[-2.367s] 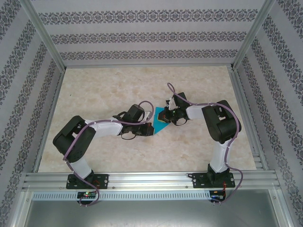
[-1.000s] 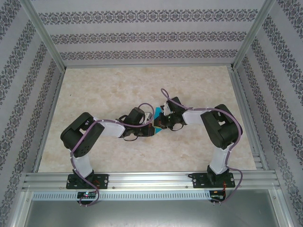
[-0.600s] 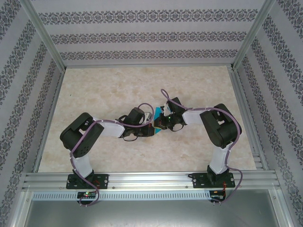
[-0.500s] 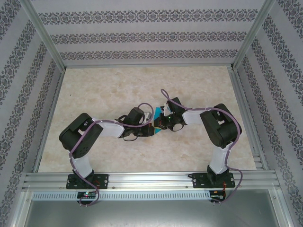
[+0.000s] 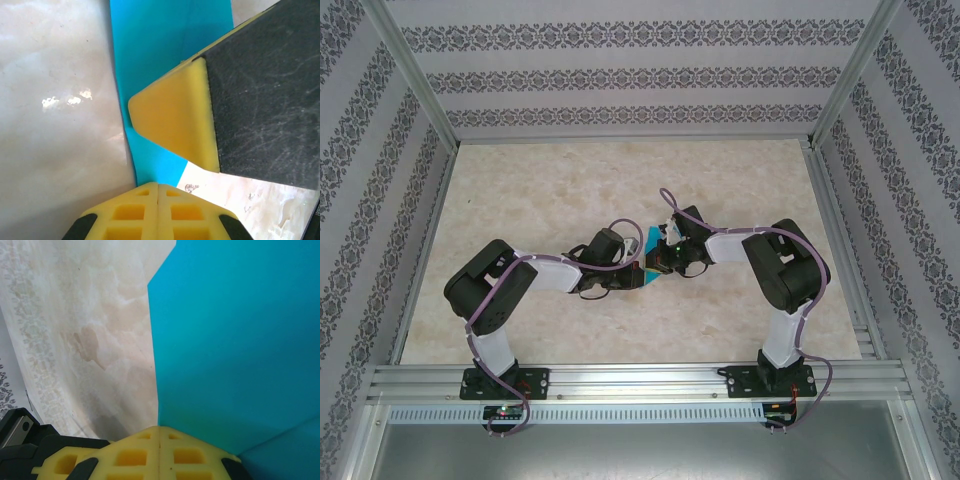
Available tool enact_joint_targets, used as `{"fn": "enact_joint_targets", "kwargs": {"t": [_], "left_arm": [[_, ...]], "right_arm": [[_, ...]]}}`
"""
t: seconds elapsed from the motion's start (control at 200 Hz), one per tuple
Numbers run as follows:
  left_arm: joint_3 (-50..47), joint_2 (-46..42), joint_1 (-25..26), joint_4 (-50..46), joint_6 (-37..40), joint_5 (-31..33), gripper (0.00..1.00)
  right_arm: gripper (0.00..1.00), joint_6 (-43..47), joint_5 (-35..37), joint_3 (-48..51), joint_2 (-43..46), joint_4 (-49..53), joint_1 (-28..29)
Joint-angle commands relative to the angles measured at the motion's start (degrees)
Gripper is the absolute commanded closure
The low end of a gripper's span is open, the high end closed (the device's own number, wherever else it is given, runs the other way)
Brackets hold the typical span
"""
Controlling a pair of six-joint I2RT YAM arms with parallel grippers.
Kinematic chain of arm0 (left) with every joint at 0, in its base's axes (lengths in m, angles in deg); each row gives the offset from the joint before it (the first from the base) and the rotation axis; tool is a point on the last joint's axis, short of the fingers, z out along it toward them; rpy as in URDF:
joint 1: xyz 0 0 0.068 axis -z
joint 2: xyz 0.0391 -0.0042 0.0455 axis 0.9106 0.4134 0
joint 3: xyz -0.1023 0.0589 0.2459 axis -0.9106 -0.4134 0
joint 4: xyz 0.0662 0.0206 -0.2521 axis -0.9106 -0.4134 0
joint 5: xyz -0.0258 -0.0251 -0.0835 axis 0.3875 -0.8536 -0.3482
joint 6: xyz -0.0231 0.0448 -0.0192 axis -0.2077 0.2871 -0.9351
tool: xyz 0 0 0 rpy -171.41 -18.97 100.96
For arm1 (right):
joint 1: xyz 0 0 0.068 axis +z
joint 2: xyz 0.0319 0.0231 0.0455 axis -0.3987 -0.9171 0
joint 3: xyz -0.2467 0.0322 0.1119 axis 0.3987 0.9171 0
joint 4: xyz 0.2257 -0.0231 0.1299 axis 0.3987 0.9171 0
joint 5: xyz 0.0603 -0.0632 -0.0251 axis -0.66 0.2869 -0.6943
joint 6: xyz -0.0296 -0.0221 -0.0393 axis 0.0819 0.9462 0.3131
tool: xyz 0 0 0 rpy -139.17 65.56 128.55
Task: Fold a paper plane with a square sheet of paper (pick it up from the middle)
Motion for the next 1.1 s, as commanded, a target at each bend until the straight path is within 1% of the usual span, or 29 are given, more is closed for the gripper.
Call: {"fn": "enact_joint_targets", "kwargs": {"t": [0.0,0.11,0.19,0.43,0.619,0.689,0.764,0.849,1.094], "left_arm": [[-0.7,0.5,0.3,0.7,0.1,1.5,0.99],[-1.0,1.1,0.4,-0.7,0.1,1.3,1.0],[-0.9,1.1,0.4,-3.8,0.2,1.4,1.0],[-0.5,1.9,0.3,-12.1,0.3,0.9,1.0],[-0.4,2.8,0.4,-13.4,0.3,0.2,1.0],[0.0,3.1,0.4,-13.2,0.5,-0.4,1.0],[0.2,2.2,0.3,-12.0,0.7,-0.7,1.0],[1.3,0.2,0.3,-10.9,1.5,-0.9,1.0],[2.4,-3.7,0.3,-3.3,0.5,0.2,0.94]], "right_arm": [[0.99,1.8,3.0,0.2,-3.0,2.7,-0.7],[0.99,1.8,3.2,0.3,-3.0,2.8,-1.0],[0.99,2.2,3.7,0.2,-3.2,2.7,-1.8],[0.99,3.2,4.1,-3.7,-6.5,1.0,-8.3],[0.98,3.3,5.6,-7.2,-7.8,1.9,-11.6],[0.98,3.5,4.9,-8.2,-8.3,2.0,-12.3],[0.98,3.7,4.3,-9.0,-9.1,2.9,-12.2],[0.98,2.9,2.9,-7.8,-9.2,1.4,-11.3],[0.98,0.6,2.0,-1.2,-4.4,-0.5,-5.1]]}}
